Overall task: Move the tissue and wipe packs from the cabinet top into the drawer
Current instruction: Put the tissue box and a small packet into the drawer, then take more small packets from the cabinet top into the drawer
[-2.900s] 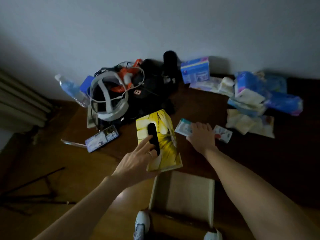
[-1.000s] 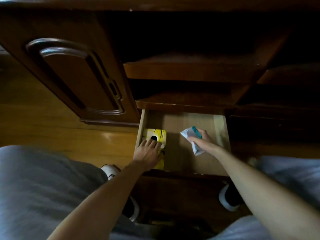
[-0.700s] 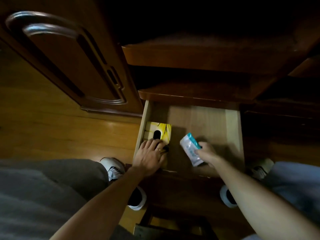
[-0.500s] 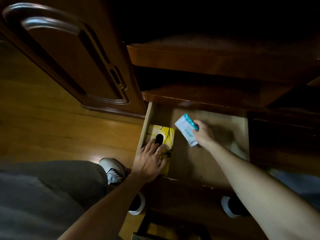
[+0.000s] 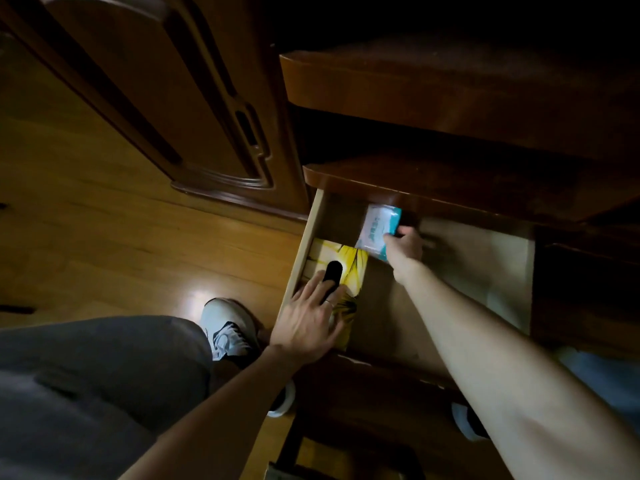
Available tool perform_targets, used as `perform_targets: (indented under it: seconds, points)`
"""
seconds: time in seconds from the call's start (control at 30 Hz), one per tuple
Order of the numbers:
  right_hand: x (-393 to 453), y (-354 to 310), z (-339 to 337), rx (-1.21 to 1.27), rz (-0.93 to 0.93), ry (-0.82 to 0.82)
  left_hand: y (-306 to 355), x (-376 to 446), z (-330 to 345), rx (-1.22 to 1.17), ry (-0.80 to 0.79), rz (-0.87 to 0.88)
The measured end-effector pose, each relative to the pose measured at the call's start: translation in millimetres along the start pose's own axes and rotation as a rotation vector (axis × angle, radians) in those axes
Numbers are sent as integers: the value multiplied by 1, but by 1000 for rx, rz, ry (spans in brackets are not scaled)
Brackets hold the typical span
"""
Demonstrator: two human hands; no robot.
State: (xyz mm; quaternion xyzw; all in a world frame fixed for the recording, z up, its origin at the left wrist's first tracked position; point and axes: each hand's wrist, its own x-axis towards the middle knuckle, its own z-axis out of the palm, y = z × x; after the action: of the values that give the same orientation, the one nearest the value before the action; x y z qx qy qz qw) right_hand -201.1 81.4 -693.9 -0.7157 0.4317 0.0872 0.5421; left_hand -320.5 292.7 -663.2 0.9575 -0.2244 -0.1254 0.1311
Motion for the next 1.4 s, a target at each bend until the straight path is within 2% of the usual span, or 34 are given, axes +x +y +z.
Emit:
perform_targets:
  seconds: [0.13, 0.23, 0.33, 0.4, 0.47, 0.5, 0.53, 0.6, 0.63, 0.77, 0.97, 1.03, 1.1, 1.17, 1.27, 1.33, 1.4]
  points:
    - [-6, 41, -55, -200, 5, 86, 0, 1, -1, 7, 15, -9]
    - [-13, 68, -99, -358, 52, -36, 0, 1, -1, 18, 4, 8]
    - [-25, 81, -142, -830, 43, -127, 0, 1, -2, 29, 7, 16]
    - [-36, 84, -158, -1196, -65, -35, 0, 2, -2, 45, -4, 6]
    - [-48, 82, -155, -1358, -327, 66, 1, 2, -1, 57, -24, -4]
    - [-50, 81, -149, -1392, -476, 52, 1, 3, -1, 61, -32, -11]
    - [-52, 82, -144, -1440, -560, -41, 1, 3, -1, 63, -39, -15]
    - [-53, 84, -140, -1573, -554, -295, 2, 3, -2, 71, -48, -15]
    - [-51, 87, -143, -1629, -547, -353, 1, 3, -2, 77, -48, -16]
    - [-48, 112, -170, -1807, -549, -333, 2, 2, -2, 112, -52, -32]
    - [-61, 88, -163, -1720, -548, -321, 11, 3, -20, 182, -114, 24]
    - [-69, 60, -168, -1589, -566, -391, 20, 6, -41, 286, -156, 122]
    - [-81, 23, -181, -1356, -613, -445, 31, 12, -71, 356, -102, 242]
    - [-100, -22, -199, -1155, -781, -323, 45, 23, -114, 350, 64, 321]
    - [-145, -100, -232, -828, -1272, 68, 76, 44, -200, 330, 422, 497]
    - [-182, -153, -255, -698, -1589, 278, 101, 56, -268, 371, 653, 620]
    - [-213, -205, -280, -649, -1802, 434, 127, 67, -334, 421, 828, 711]
